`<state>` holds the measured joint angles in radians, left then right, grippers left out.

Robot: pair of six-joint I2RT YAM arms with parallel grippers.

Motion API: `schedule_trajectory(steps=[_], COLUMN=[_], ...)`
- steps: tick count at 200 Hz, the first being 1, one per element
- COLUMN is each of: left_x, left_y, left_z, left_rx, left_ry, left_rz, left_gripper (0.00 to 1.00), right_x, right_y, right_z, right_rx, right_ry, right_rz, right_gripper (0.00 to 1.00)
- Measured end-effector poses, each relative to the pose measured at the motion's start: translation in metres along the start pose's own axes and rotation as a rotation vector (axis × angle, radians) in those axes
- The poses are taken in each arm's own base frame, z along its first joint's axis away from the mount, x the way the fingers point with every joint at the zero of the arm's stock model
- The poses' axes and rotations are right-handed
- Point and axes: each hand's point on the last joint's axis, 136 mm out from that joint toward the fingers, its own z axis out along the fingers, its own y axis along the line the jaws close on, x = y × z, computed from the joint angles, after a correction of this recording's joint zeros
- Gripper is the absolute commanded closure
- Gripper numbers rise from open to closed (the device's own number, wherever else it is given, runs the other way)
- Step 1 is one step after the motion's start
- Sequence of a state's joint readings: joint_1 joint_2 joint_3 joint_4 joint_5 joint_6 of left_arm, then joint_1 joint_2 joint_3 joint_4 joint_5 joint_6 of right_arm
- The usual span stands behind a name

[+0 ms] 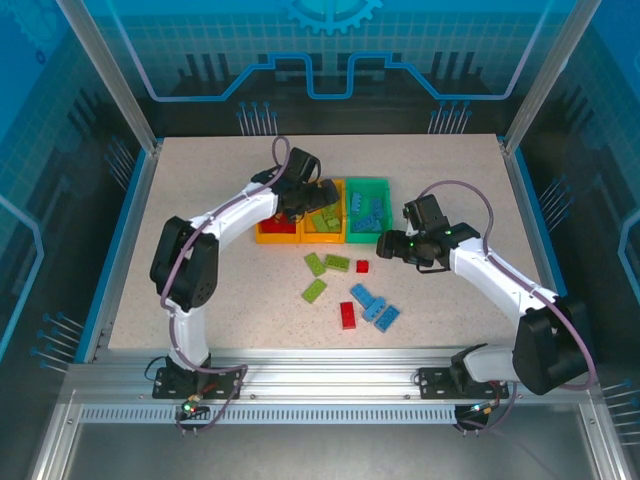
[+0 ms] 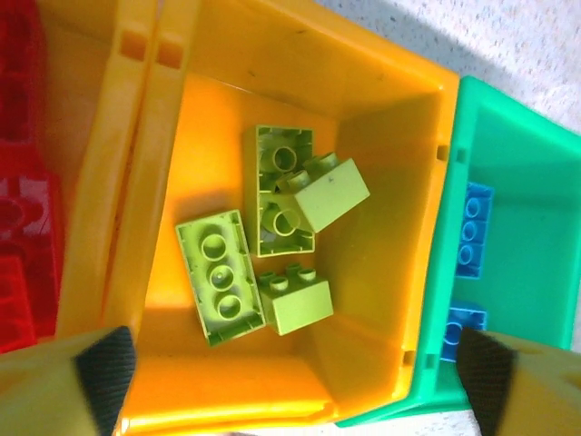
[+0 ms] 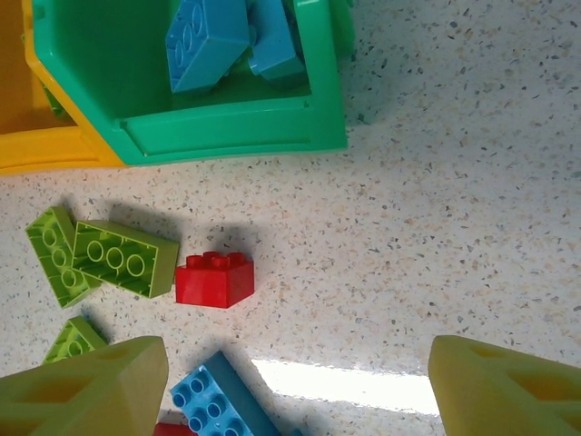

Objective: Sort the legos into containers by color

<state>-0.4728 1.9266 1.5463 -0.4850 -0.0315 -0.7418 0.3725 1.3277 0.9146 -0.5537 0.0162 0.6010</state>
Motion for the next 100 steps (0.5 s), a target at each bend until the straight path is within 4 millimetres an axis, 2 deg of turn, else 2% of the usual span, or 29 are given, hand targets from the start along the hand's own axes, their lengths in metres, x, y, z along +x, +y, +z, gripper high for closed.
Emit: schedule_trajectory(steps=[23,54,67,100], left_x=[0.014,0.049,0.067,0.119], left_y=[0.000,0.001,0.012,0.055], left_z=[-0.024,-0.054,-0.057,-0.051], left_rx=[0.002,0.025,0.022,-0.036], left_ry=[-0.023,-0.021,-0.002,0.105], left_rz=[0.101,0.299,0.372,0.506], left_gripper=[0.01,0.01,0.01,0.02], right_x=[0.000,-0.001,-0.001,0.000], right_y=[-0.002,-0.005,-0.007,-0.020], right_z=[0.000,0.000,0.000,0.000], right_rx=[0.012,0.025,0.031,0.053], right_ry=[-0.002,-0.005,-0.006,-0.004], right_rz=[-0.010,-0.037,-0.039,-0.013], right_gripper=[0.21,0.20,0.20,0.19])
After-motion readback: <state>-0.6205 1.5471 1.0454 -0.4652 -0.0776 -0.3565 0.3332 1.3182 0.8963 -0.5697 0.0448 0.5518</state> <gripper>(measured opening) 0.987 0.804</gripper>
